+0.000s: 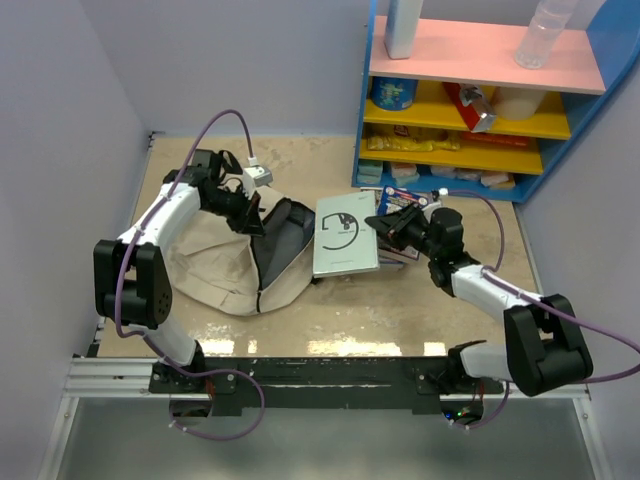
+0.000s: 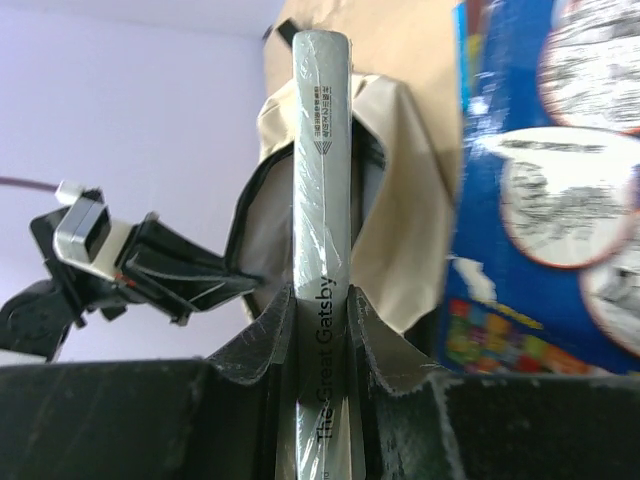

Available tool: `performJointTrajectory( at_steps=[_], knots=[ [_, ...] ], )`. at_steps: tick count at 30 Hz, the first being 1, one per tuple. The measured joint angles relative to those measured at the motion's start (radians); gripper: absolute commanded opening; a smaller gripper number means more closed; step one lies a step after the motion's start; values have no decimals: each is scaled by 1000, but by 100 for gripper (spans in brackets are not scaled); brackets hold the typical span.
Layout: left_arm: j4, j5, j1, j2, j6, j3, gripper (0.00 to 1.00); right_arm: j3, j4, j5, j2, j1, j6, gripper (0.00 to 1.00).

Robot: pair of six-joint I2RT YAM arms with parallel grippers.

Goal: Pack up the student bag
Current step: Place the book in the student bag.

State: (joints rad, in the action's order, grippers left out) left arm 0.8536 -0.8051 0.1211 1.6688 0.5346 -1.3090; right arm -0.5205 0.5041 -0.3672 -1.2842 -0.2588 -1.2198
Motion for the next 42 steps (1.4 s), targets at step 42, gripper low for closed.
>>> performJointTrajectory(
  at_steps=[42],
  knots=[
    [185, -159, 56, -156, 183, -18, 0, -480, 22, 427, -589, -528, -78, 0]
  ],
)
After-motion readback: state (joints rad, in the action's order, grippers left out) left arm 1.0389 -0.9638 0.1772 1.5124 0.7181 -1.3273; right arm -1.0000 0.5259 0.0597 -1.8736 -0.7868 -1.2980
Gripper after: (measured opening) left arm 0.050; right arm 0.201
